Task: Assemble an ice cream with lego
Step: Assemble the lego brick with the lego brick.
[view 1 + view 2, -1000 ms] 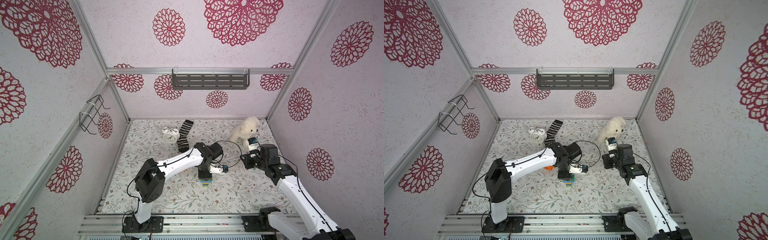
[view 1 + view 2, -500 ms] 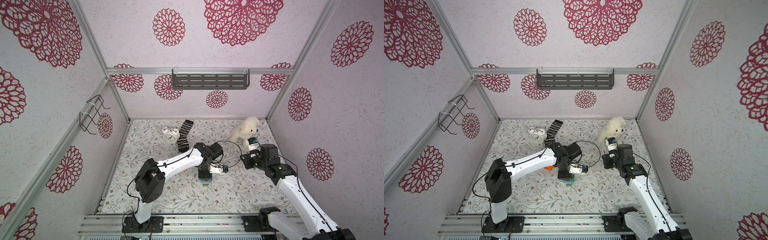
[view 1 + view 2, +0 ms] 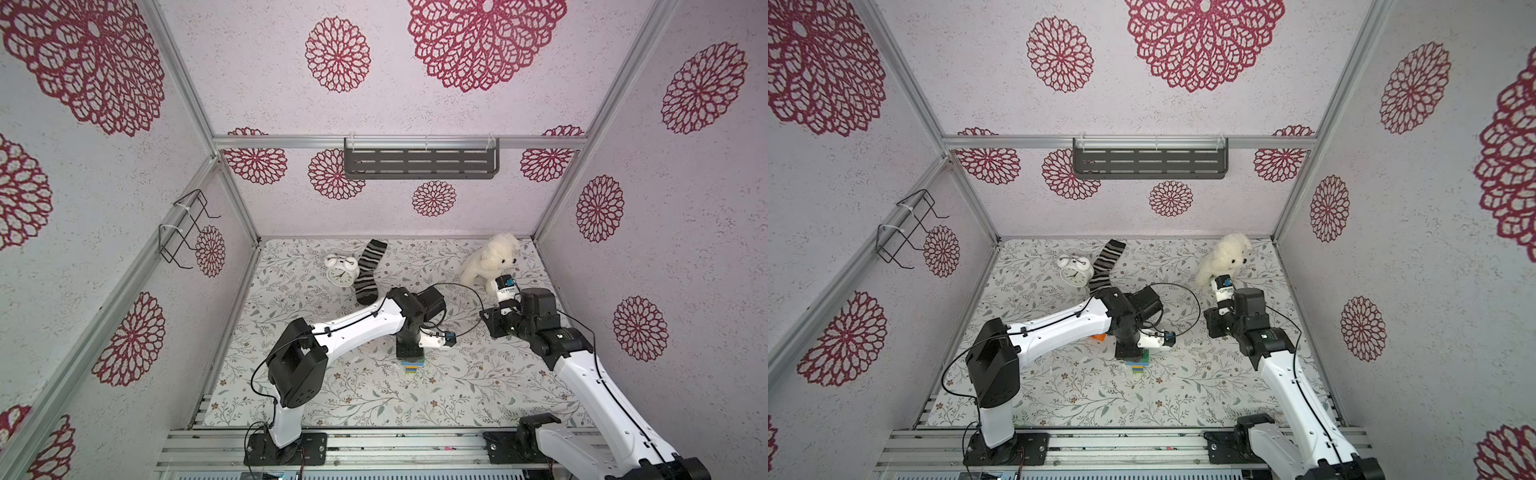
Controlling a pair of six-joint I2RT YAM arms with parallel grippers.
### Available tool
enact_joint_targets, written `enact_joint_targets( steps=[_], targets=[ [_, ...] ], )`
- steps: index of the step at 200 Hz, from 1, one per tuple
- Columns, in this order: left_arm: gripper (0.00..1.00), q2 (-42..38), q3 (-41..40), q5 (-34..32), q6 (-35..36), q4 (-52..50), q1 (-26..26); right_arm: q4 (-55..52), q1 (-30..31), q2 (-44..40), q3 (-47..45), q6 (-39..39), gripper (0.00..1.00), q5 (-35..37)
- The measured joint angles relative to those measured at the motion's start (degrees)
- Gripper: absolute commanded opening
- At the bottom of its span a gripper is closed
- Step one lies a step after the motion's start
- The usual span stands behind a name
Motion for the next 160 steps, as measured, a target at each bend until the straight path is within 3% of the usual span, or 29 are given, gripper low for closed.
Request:
enact_joint_targets(
  steps=[160],
  targets=[
    [0.2, -0.46, -1.66, -1.22, -0.48, 1.84, -0.61, 0.02, 0.0, 0.0, 0.0, 0.0, 0.27, -0.5]
  ],
)
